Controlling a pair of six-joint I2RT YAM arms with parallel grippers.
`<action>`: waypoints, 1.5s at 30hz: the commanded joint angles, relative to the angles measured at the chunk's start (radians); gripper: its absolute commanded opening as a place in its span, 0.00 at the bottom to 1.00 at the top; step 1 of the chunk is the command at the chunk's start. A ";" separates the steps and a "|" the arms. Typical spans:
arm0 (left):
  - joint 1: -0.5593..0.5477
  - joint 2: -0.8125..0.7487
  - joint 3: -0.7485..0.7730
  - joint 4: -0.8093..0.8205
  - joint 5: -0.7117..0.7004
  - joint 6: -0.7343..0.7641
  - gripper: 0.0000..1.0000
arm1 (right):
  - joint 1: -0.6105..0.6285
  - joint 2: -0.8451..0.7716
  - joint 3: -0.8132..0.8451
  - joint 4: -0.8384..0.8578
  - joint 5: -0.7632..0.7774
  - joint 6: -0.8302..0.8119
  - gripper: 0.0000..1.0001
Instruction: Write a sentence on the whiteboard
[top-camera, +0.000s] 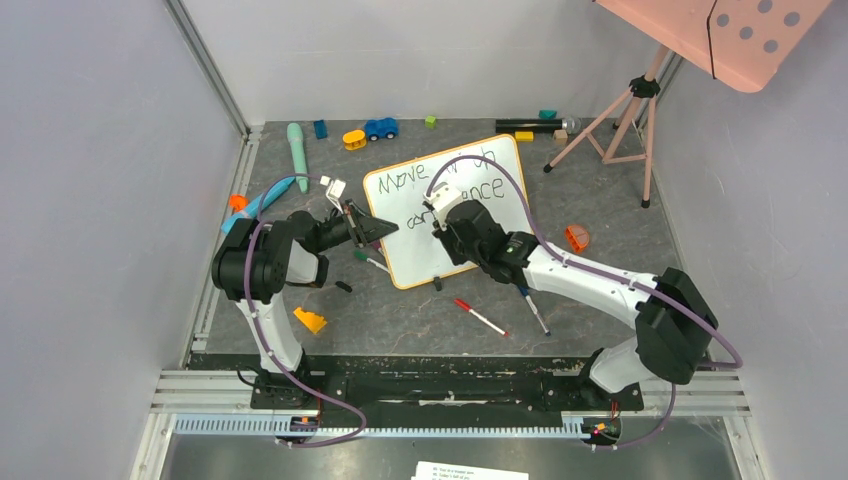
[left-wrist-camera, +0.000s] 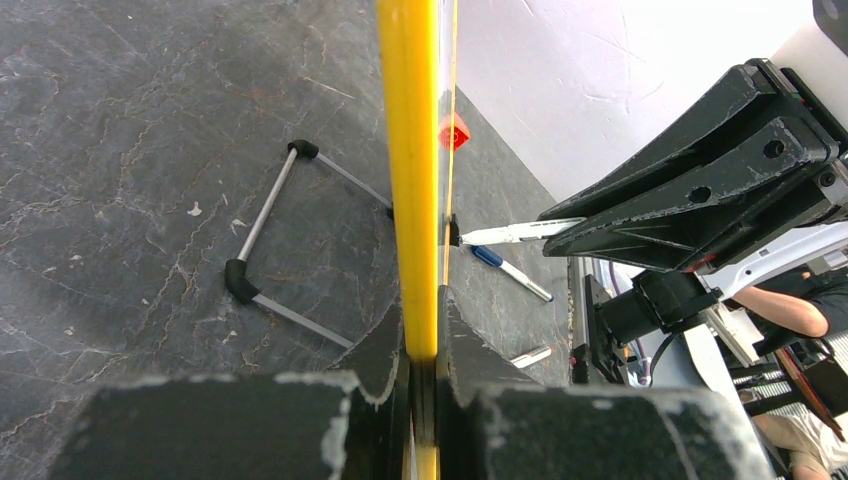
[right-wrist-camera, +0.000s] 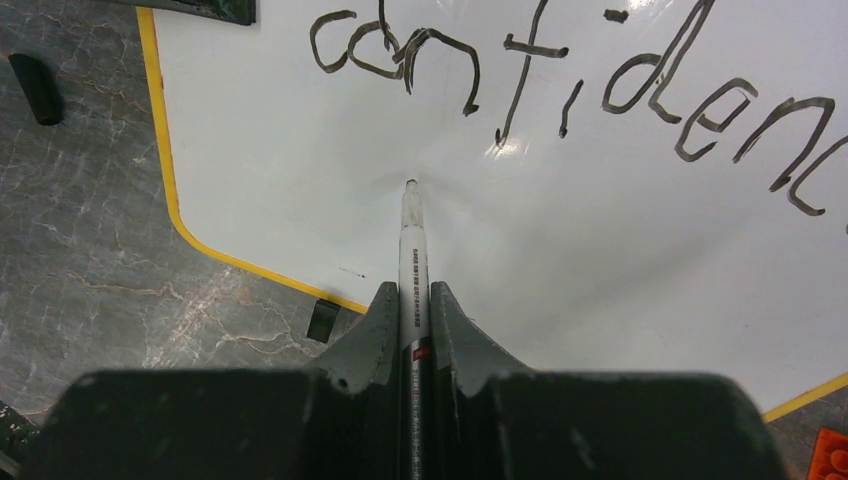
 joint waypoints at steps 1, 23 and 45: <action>-0.004 0.010 -0.013 0.043 -0.045 0.187 0.02 | 0.006 0.026 0.059 0.034 0.024 -0.021 0.00; -0.006 0.017 -0.013 0.043 -0.048 0.181 0.02 | 0.007 0.031 -0.006 -0.016 -0.017 -0.004 0.00; -0.004 0.020 -0.008 0.043 -0.045 0.182 0.02 | 0.007 0.027 0.118 -0.061 -0.027 -0.023 0.00</action>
